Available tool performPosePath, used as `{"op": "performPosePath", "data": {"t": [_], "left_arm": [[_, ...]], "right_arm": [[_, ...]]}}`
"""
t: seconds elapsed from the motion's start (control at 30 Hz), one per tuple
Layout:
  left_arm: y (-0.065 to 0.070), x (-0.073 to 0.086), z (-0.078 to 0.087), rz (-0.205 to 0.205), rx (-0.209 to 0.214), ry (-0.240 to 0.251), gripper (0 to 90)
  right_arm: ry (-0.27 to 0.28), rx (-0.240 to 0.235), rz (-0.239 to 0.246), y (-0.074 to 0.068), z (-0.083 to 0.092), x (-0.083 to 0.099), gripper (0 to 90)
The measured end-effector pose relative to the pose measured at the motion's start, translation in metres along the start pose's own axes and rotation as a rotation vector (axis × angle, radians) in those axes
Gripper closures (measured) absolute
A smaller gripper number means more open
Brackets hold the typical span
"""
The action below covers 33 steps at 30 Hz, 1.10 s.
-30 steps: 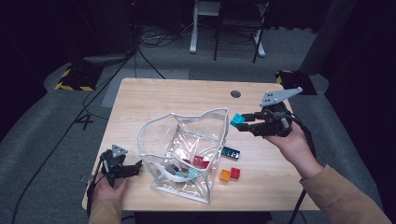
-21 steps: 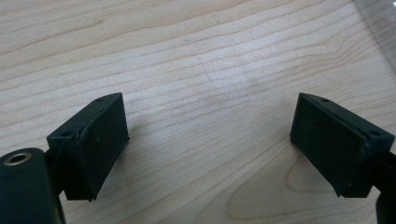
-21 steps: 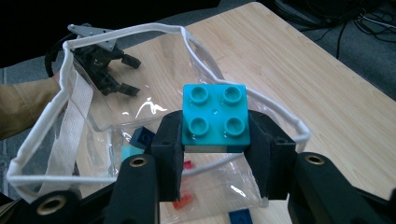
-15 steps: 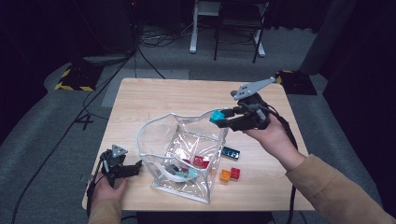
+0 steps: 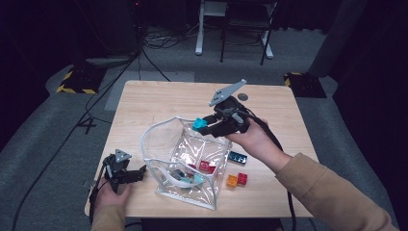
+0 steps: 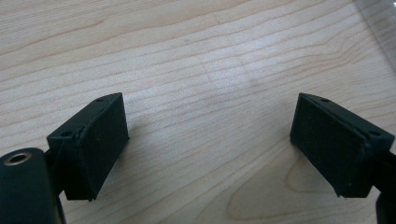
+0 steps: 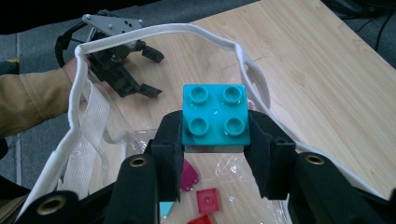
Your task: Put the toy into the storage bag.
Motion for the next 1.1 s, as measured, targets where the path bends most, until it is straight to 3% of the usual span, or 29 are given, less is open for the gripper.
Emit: {"op": "performPosePath", "data": {"t": [0.37,0.6,0.77,0.9,1.1], "left_arm": [[0.0,0.0,0.0,0.001,0.0,0.001,11.6],[0.0,0.0,0.0,-0.002,0.0,-0.002,11.6],[0.0,0.0,0.0,-0.002,0.0,-0.002,11.6],[0.0,0.0,0.0,-0.002,0.0,-0.002,11.7],[-0.001,0.0,0.0,-0.004,-0.002,-0.002,11.7]], "right_arm": [[-0.102,-0.034,0.023,-0.013,-0.045,-0.006,58.5],[-0.155,-0.024,0.039,-0.018,-0.063,-0.006,58.5],[-0.233,-0.019,0.083,-0.027,-0.073,-0.002,58.5],[-0.301,0.011,0.123,-0.031,-0.082,0.001,58.6],[-0.401,0.004,0.14,-0.034,-0.088,0.006,58.5]]}}
Point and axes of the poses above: each handheld gripper's, and its own axes: z roughly backward along the jaws, x roughly out of its underside, y roughly to its right, the point moved 9 cm from there along -z, roughly forward along the jaws, and after that the axes turned 8 degrees about -y, right-handed, at the moved point
